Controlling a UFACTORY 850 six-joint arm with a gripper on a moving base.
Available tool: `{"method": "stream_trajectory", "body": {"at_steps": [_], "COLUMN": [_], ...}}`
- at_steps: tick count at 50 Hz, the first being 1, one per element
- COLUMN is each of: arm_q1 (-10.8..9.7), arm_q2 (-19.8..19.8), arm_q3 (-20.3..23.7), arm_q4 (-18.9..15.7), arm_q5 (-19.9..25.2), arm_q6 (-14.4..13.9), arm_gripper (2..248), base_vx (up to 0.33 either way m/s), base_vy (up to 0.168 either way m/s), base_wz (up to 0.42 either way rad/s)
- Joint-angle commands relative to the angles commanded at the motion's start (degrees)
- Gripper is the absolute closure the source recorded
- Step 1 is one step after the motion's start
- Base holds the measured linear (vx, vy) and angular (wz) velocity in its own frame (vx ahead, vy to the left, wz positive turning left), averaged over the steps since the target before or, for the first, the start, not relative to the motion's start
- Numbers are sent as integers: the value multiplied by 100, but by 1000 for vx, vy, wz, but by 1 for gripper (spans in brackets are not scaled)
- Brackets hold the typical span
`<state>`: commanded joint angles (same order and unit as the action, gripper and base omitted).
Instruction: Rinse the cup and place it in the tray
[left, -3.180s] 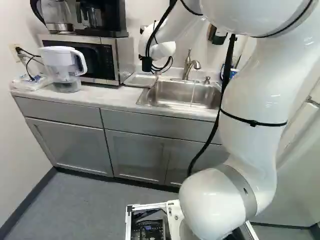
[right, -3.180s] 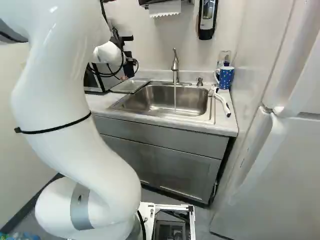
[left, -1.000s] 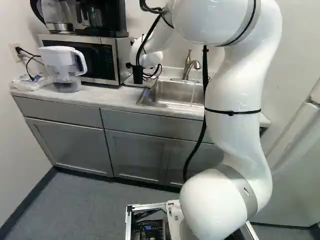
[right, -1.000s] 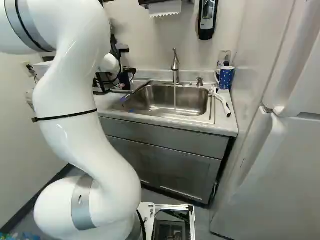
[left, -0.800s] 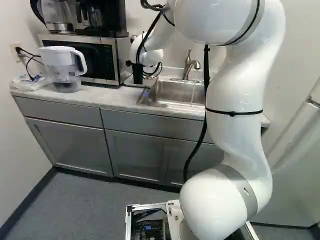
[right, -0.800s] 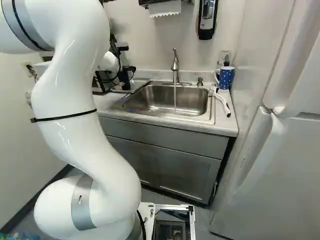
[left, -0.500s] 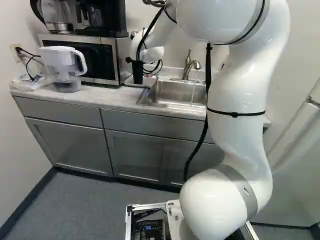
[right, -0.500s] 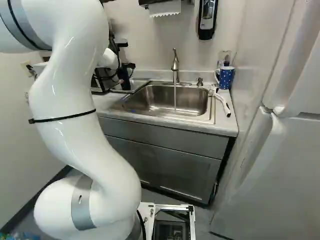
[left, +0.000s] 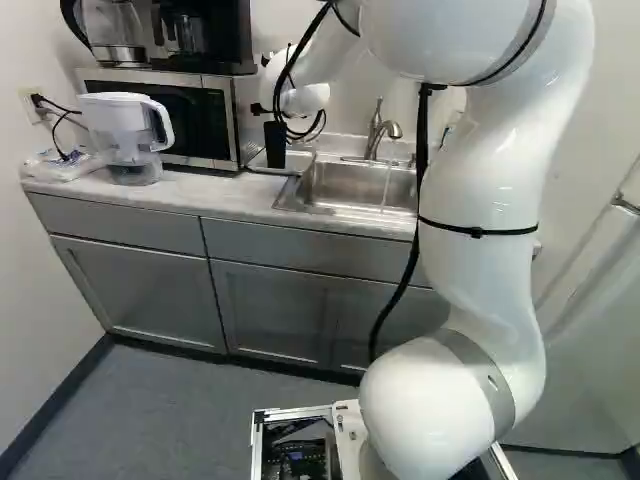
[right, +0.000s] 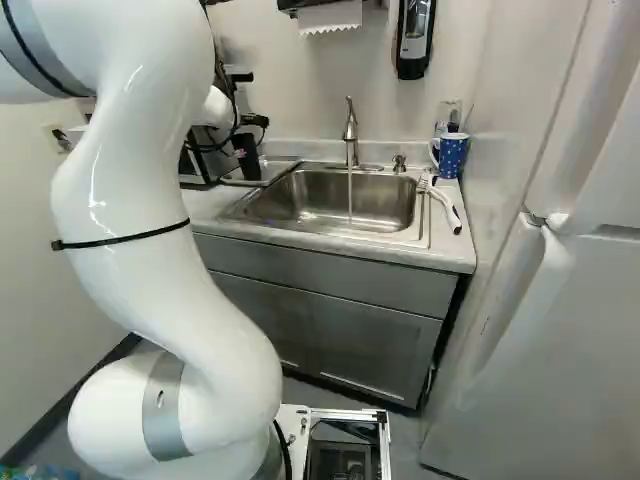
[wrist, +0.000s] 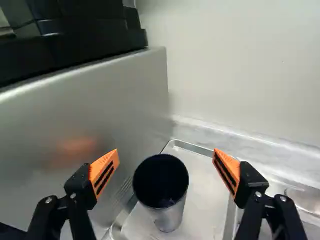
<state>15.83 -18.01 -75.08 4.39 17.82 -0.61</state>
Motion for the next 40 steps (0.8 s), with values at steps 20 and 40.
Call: {"method": "stream_trajectory", "body": {"at_steps": [20, 40], "arm_q1": [-188, -454], "arm_q2": [313, 715], "arm_q3": [118, 328], "arm_q4": [0, 0], "arm_q5": [0, 0], "arm_q6": [0, 0], "arm_gripper": [3, 3], "base_vx": [0, 0], "base_vy": [0, 0], "base_wz": [0, 0]}}
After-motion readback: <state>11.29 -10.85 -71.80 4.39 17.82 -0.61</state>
